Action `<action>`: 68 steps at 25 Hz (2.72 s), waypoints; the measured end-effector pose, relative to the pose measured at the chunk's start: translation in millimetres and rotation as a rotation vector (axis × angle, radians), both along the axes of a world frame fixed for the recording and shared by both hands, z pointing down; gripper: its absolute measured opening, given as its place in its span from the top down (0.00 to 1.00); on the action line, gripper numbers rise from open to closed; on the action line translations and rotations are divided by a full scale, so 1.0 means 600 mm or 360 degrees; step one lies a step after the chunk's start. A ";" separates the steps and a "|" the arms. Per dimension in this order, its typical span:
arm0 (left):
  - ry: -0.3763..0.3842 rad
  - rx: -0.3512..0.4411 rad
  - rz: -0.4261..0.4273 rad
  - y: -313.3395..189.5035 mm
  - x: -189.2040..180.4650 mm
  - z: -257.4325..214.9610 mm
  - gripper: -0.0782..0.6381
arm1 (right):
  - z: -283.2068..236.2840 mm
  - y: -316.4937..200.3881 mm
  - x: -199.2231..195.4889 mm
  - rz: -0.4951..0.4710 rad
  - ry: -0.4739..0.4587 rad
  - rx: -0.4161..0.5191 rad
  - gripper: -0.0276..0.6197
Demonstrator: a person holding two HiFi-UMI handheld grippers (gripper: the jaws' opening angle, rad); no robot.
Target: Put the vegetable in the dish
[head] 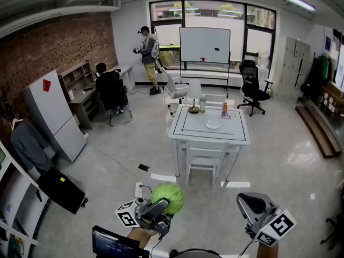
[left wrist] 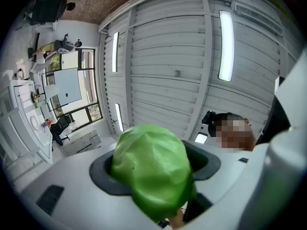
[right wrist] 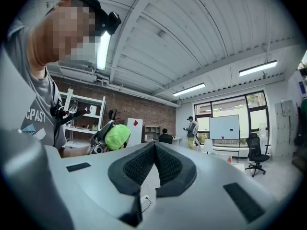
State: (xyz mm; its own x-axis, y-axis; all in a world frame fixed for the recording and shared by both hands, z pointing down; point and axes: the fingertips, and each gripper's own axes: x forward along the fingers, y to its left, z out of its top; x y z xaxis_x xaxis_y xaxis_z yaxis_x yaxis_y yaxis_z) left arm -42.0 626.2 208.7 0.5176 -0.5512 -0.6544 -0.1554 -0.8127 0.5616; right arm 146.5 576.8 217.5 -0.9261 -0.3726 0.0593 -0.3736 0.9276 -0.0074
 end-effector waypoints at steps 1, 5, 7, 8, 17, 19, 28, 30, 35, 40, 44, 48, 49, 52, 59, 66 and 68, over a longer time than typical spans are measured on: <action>-0.0020 0.0056 -0.0023 -0.017 0.005 -0.010 0.45 | -0.003 -0.019 -0.001 -0.0014 -0.0010 0.0035 0.95; -0.0181 0.0255 -0.0205 -0.064 0.033 -0.051 0.45 | -0.014 -0.073 -0.003 -0.0061 -0.0055 0.0113 0.95; -0.0251 0.0304 -0.0318 -0.071 0.056 -0.064 0.45 | -0.014 -0.082 0.007 -0.0063 -0.0066 0.0103 0.95; -0.0274 0.0316 -0.0366 -0.076 0.070 -0.067 0.46 | -0.013 -0.087 0.016 -0.0054 -0.0067 0.0098 0.95; -0.0562 0.0323 -0.0624 -0.130 0.170 -0.046 0.46 | 0.012 -0.124 0.025 -0.0118 -0.0033 0.0078 0.94; -0.0602 0.0322 -0.0630 -0.138 0.181 -0.041 0.46 | 0.017 -0.131 0.024 -0.0137 -0.0036 0.0065 0.94; -0.0639 0.0309 -0.0563 -0.198 0.154 -0.028 0.46 | 0.036 -0.195 -0.007 -0.0086 -0.0027 0.0034 0.95; -0.0642 0.0299 -0.0539 -0.216 0.132 -0.022 0.46 | 0.039 -0.210 -0.027 -0.0068 -0.0030 0.0038 0.94; -0.0663 0.0309 -0.0494 -0.253 0.074 -0.018 0.46 | 0.036 -0.258 -0.079 -0.0003 -0.0036 0.0051 0.95; -0.0642 0.0278 -0.0472 -0.271 0.006 -0.015 0.46 | 0.031 -0.276 -0.132 0.0037 -0.0046 0.0046 0.94; -0.0597 0.0279 -0.0465 -0.294 -0.009 -0.003 0.46 | 0.043 -0.293 -0.134 0.0057 -0.0016 0.0051 0.95; -0.0592 0.0272 -0.0491 -0.326 -0.018 0.002 0.46 | 0.053 -0.330 -0.138 0.0048 -0.0015 0.0043 0.95; -0.0586 0.0265 -0.0499 -0.338 -0.018 0.006 0.46 | 0.056 -0.342 -0.138 0.0043 -0.0013 0.0040 0.95; -0.0562 0.0238 -0.0510 -0.368 -0.007 0.010 0.46 | 0.059 -0.375 -0.129 0.0014 -0.0011 0.0034 0.95; -0.0590 0.0250 -0.0582 -0.442 0.035 -0.003 0.46 | 0.055 -0.455 -0.094 -0.0060 -0.0019 0.0039 0.95; -0.0626 0.0217 -0.0633 -0.484 0.064 0.004 0.46 | 0.054 -0.512 -0.076 -0.0126 -0.0030 0.0040 0.95; -0.0647 0.0181 -0.0638 -0.496 0.058 0.012 0.46 | 0.064 -0.527 -0.085 -0.0136 -0.0038 0.0006 0.95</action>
